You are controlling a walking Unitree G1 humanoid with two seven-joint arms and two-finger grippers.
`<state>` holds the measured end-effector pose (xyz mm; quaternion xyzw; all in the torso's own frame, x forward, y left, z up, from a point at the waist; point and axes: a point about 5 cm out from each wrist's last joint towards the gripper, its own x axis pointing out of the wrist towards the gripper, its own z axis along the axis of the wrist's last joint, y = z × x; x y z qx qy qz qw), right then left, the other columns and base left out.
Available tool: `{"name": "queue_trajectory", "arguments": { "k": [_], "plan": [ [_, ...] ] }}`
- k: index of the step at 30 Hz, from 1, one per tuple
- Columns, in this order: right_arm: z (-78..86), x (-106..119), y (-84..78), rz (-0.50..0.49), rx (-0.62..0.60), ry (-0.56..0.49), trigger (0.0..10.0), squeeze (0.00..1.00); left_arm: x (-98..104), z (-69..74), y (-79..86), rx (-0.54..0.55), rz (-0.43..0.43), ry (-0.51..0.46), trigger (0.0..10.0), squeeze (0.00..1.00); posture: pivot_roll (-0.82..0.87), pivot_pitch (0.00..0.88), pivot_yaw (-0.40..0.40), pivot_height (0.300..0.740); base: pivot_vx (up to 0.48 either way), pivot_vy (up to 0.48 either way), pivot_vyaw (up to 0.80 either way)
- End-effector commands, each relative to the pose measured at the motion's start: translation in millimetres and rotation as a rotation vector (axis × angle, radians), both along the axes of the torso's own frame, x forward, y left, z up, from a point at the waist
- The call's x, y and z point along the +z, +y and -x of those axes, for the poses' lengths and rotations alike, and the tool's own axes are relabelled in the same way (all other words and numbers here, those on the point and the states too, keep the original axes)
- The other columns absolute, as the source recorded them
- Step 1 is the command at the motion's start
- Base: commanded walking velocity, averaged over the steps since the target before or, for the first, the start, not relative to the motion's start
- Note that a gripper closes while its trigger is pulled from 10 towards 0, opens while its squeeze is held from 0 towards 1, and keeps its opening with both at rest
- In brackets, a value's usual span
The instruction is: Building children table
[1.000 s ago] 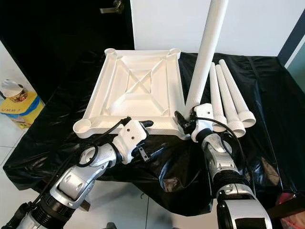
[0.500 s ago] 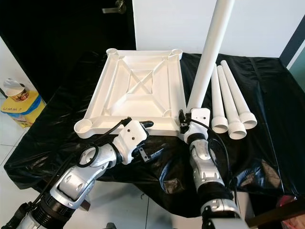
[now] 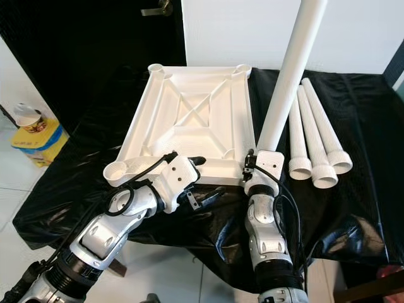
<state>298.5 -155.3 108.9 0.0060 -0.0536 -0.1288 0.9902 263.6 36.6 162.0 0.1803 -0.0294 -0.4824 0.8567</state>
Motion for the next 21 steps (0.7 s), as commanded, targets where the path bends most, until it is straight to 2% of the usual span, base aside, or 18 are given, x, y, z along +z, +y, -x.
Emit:
{"name": "queue_trajectory", "arguments": {
  "k": [1, 4, 5, 11, 14, 19, 20, 21],
  "plan": [
    [11.9, -25, -15.1, 0.012, -0.079, 0.117, 10.0, 0.0, -4, 5.8, -6.0, -0.125, -0.033, 0.034, 10.0, 0.0, -0.09, 0.029, 0.063, 0.74, 0.0, 0.0, 0.0],
    [12.7, -22, -16.4, 0.029, -0.08, 0.109, 10.0, 0.0, -5, 6.7, -7.5, -0.139, -0.034, 0.036, 10.0, 0.0, -0.09, 0.029, 0.063, 0.74, 0.0, 0.0, 0.0],
    [13.0, -19, -18.5, 0.035, -0.073, 0.096, 10.0, 1.0, -6, 7.6, -7.7, -0.152, -0.038, 0.037, 10.0, 0.0, -0.11, 0.027, 0.065, 0.74, 0.0, 0.0, 0.0],
    [13.3, -16, -20.1, 0.039, -0.057, 0.085, 10.0, 1.0, -7, 7.3, -7.6, -0.16, -0.045, 0.035, 10.0, 0.0, -0.11, 0.021, 0.062, 0.74, 0.0, 0.0, 0.0],
    [10.9, -10, -24.6, 0.06, 0.02, 0.055, 10.0, 1.0, -7, -0.4, -9.0, -0.139, -0.041, 0.017, 10.0, 0.0, -0.12, 0.008, 0.031, 0.74, 0.0, 0.0, 0.0],
    [6.9, -4, -28.0, 0.09, 0.118, 0.042, 10.0, 1.0, -2, 1.1, -14.8, -0.129, 0.012, 0.024, 10.0, 0.0, -0.11, 0.004, 0.001, 0.74, 0.0, 0.0, 0.0],
    [4.5, -3, -29.2, 0.093, 0.17, 0.039, 10.0, 0.0, -4, 1.6, -15.7, -0.123, 0.006, 0.021, 10.0, 0.0, -0.11, 0.002, -0.011, 0.74, 0.0, 0.0, 0.0],
    [4.5, -3, -29.2, 0.093, 0.17, 0.039, 10.0, 0.0, -4, 1.6, -15.7, -0.123, 0.006, 0.021, 10.0, 0.0, -0.11, 0.002, -0.011, 0.74, 0.0, 0.0, 0.0]
  ]
}}
